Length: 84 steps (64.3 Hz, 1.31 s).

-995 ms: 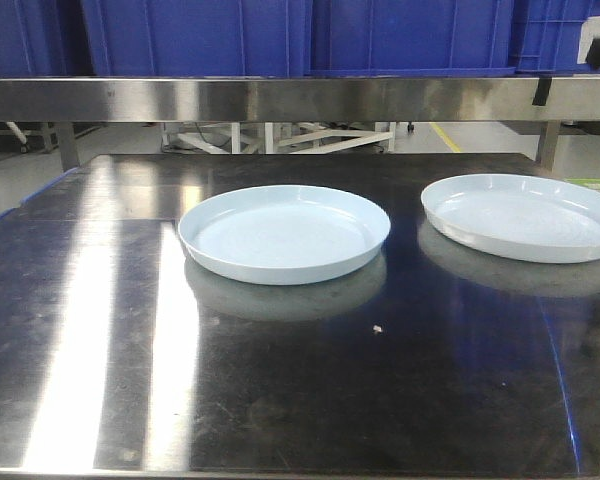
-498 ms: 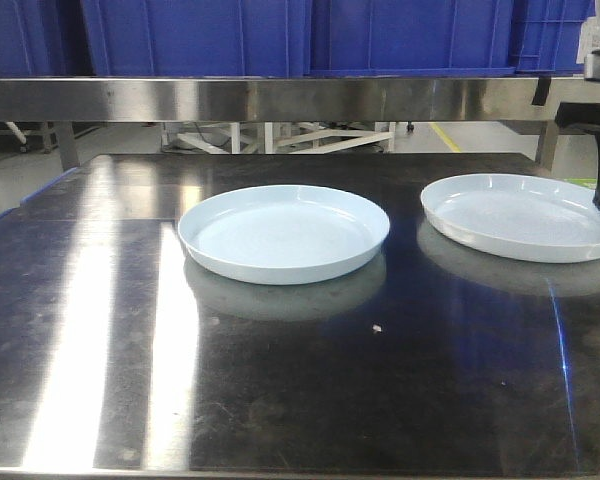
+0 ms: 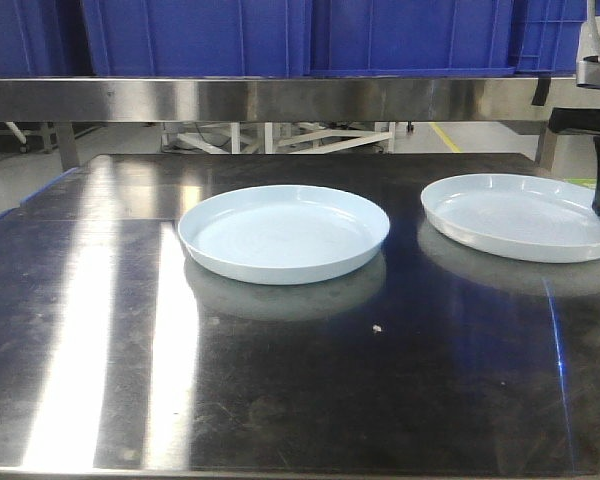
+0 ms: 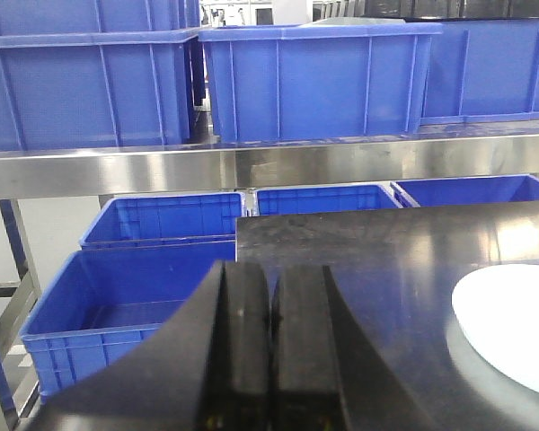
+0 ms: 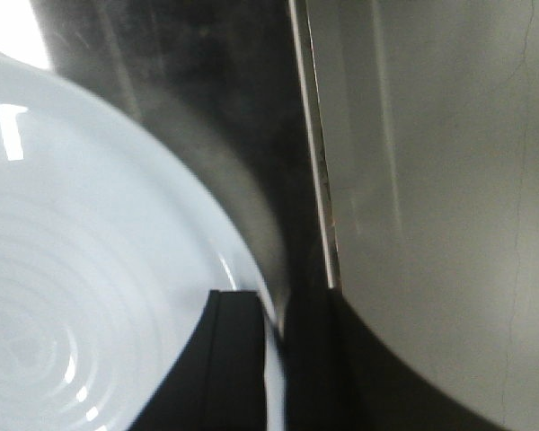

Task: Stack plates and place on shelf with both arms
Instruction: 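Lower the right gripper to the rim of the other plate, then lift the plate with the right gripper and set it onto the centered plate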

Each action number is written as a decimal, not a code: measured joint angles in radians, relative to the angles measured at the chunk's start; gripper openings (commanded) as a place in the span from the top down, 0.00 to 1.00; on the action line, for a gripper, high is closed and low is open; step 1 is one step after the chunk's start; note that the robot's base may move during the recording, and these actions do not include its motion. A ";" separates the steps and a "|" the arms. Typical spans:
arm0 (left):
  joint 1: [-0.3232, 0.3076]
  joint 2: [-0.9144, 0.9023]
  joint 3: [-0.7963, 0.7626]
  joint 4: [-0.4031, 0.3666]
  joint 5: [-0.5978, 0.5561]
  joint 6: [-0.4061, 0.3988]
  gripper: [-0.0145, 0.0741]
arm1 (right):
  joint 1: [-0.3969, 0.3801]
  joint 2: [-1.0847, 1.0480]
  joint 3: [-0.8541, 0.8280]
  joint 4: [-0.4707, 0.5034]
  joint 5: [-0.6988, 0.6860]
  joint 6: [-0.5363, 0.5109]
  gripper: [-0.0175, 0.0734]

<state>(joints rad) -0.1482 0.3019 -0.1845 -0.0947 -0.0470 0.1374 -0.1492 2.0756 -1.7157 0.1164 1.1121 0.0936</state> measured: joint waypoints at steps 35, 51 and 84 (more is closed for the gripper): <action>0.000 0.000 0.000 0.000 0.000 0.000 0.74 | -0.005 -0.103 -0.032 0.042 0.010 0.000 0.77; 0.000 0.000 0.000 0.000 0.000 0.000 0.74 | 0.034 -0.159 -0.032 0.139 0.020 0.000 0.77; 0.000 0.000 0.000 0.000 0.000 0.000 0.74 | 0.349 -0.177 0.073 0.215 -0.043 0.042 0.77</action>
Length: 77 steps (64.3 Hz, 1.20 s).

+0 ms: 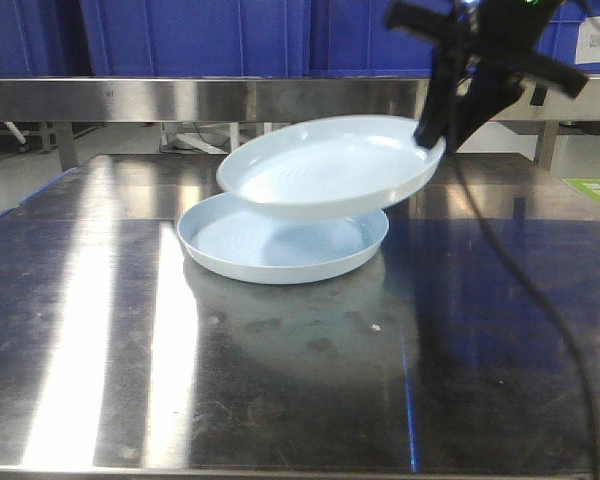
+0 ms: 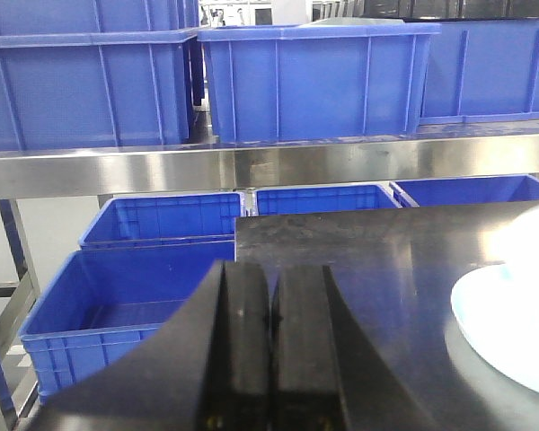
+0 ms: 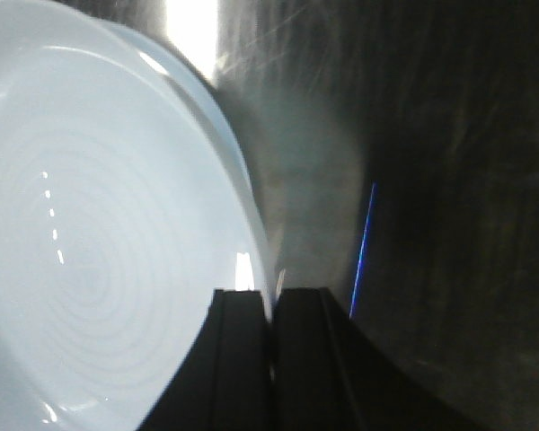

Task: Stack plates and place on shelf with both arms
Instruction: 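Lift the plate with the right gripper and set it onto the centered plate, then release the top plate and reposition the right gripper on the stack rim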

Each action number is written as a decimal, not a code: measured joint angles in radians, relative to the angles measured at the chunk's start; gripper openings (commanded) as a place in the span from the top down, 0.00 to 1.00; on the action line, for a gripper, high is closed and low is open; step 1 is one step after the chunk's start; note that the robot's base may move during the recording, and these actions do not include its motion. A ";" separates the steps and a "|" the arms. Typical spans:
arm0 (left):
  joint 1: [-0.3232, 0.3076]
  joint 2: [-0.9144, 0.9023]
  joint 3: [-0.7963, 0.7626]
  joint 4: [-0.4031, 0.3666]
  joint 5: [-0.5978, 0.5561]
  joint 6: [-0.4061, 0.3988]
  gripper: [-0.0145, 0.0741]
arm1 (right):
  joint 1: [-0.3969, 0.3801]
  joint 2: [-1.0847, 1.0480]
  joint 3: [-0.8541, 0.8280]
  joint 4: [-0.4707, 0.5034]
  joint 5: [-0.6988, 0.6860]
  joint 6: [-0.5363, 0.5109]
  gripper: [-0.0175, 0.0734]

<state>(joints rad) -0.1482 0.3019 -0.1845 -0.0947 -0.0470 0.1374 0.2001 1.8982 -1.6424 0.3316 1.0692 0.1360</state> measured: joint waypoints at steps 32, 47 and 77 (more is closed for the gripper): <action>0.000 0.000 0.000 0.000 0.000 0.000 0.74 | 0.042 0.000 0.123 0.002 -0.201 0.008 0.77; 0.000 0.000 0.000 0.000 0.000 0.000 0.74 | 0.069 0.000 0.123 0.014 -0.226 0.008 0.77; 0.000 0.000 0.000 0.000 0.000 0.000 0.74 | 0.082 0.022 0.123 0.028 -0.227 0.008 0.74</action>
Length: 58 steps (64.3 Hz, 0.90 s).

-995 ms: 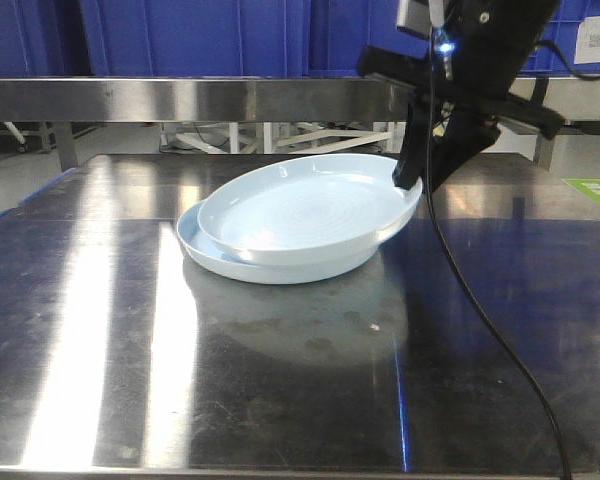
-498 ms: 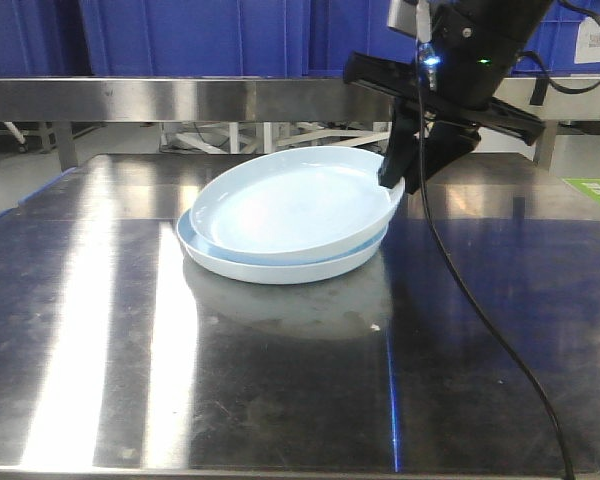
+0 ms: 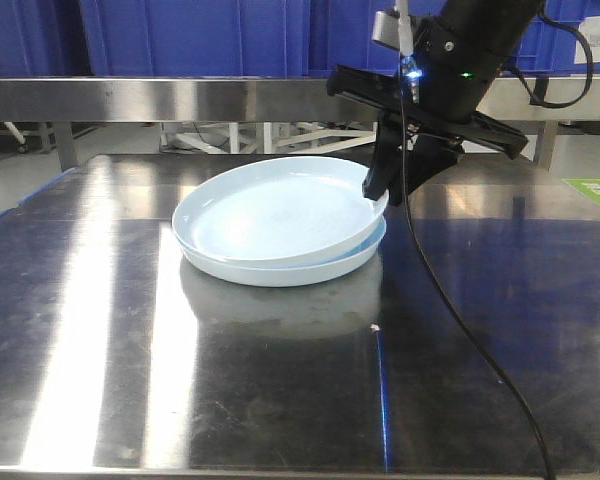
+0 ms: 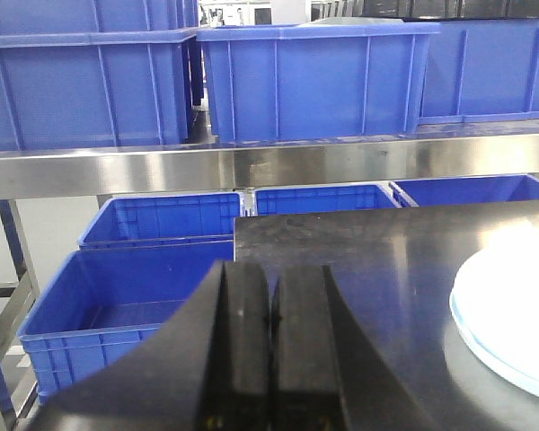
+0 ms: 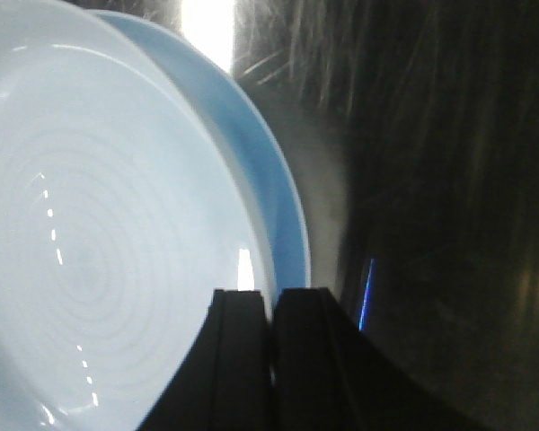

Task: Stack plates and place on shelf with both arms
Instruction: 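Release the top plate and reposition the right gripper on the stack rim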

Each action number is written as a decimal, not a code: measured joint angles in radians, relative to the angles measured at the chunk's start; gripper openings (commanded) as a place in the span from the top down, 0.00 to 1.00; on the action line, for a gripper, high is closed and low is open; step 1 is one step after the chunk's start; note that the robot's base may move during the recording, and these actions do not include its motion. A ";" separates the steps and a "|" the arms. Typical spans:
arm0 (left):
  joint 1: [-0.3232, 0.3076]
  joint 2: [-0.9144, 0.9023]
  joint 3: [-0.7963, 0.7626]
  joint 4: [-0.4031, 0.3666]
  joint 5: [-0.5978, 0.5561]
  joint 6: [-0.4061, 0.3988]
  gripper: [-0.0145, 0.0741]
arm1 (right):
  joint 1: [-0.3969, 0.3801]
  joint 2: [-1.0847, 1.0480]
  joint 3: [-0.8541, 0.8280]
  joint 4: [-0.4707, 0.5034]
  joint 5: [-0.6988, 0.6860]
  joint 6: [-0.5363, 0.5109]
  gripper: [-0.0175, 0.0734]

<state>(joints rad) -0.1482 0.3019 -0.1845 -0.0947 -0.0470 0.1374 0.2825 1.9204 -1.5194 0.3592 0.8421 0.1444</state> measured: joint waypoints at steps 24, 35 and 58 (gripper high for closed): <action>0.000 0.000 0.000 0.000 0.000 0.000 0.74 | 0.000 0.000 0.000 -0.001 0.000 0.000 0.38; 0.000 0.000 0.000 0.000 0.000 0.000 0.74 | 0.000 0.000 0.000 -0.042 -0.004 0.015 0.38; 0.000 0.000 0.000 0.000 0.000 0.000 0.74 | 0.040 0.038 0.000 -0.097 -0.023 0.055 0.38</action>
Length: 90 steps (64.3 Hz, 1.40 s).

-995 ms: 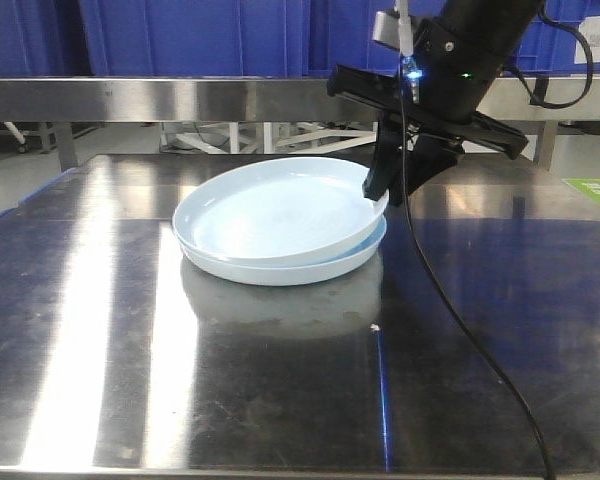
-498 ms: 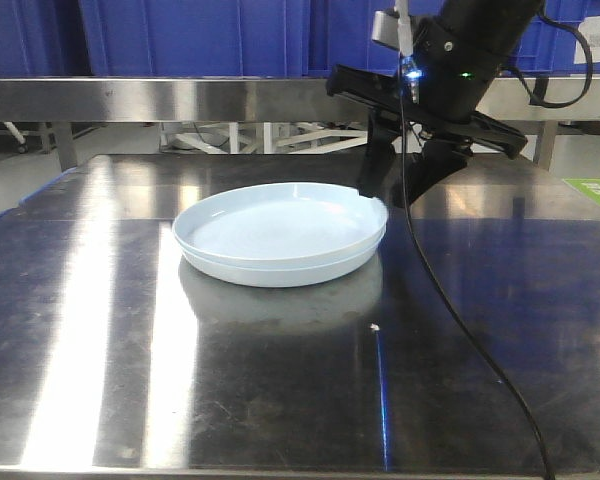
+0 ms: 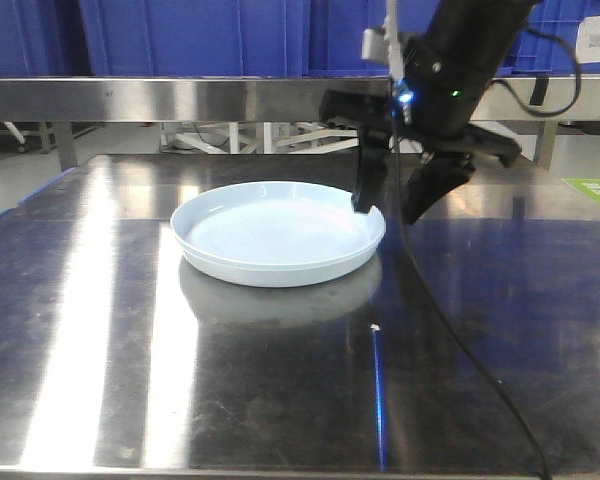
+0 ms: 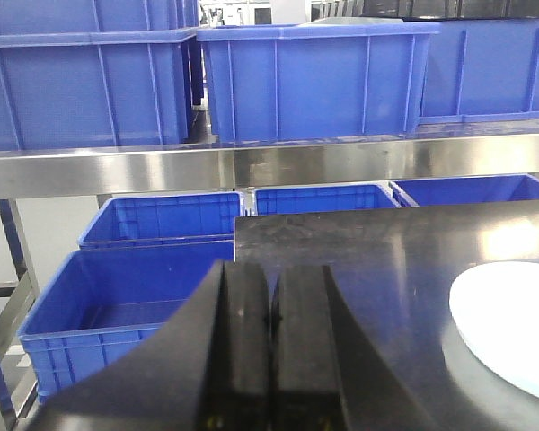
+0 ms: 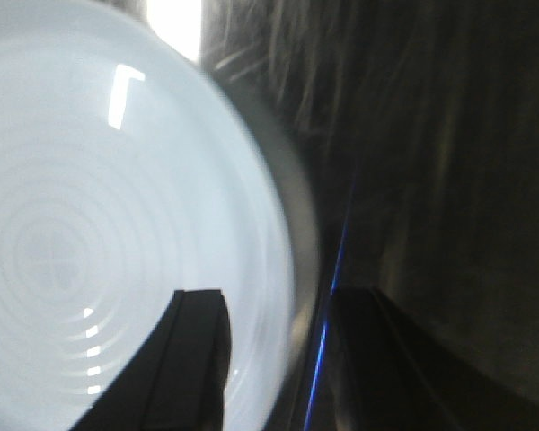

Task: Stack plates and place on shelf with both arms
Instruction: 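Release the top plate and reposition the right gripper on the stack rim, then grasp the stacked plates with the right gripper and lift them up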

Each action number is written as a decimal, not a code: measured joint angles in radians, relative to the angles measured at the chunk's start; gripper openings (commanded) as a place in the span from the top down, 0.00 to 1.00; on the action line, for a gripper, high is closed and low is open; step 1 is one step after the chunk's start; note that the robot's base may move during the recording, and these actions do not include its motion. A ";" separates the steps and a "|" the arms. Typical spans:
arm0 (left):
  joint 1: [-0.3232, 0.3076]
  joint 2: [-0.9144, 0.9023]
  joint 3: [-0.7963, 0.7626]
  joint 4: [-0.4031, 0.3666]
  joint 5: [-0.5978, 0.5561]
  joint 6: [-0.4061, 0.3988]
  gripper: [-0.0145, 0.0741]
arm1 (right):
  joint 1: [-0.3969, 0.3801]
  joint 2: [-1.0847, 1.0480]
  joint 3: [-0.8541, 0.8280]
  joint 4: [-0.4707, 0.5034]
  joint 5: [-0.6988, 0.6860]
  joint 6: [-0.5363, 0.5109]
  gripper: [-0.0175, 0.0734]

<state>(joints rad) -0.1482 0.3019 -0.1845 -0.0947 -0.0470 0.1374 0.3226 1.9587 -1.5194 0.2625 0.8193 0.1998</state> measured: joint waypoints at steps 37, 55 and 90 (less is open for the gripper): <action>0.000 0.000 0.000 0.000 0.000 0.000 0.74 | 0.006 0.031 0.000 -0.004 -0.024 0.004 0.38; 0.000 0.000 0.000 0.000 0.000 0.000 0.74 | 0.006 0.035 0.000 -0.004 -0.027 0.004 0.71; 0.000 0.000 0.000 0.000 0.000 0.000 0.74 | 0.006 -0.074 0.002 -0.043 -0.046 0.009 0.77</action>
<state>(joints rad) -0.1482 0.3019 -0.1845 -0.0947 -0.0470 0.1374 0.3285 1.8843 -1.5172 0.2191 0.7735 0.2092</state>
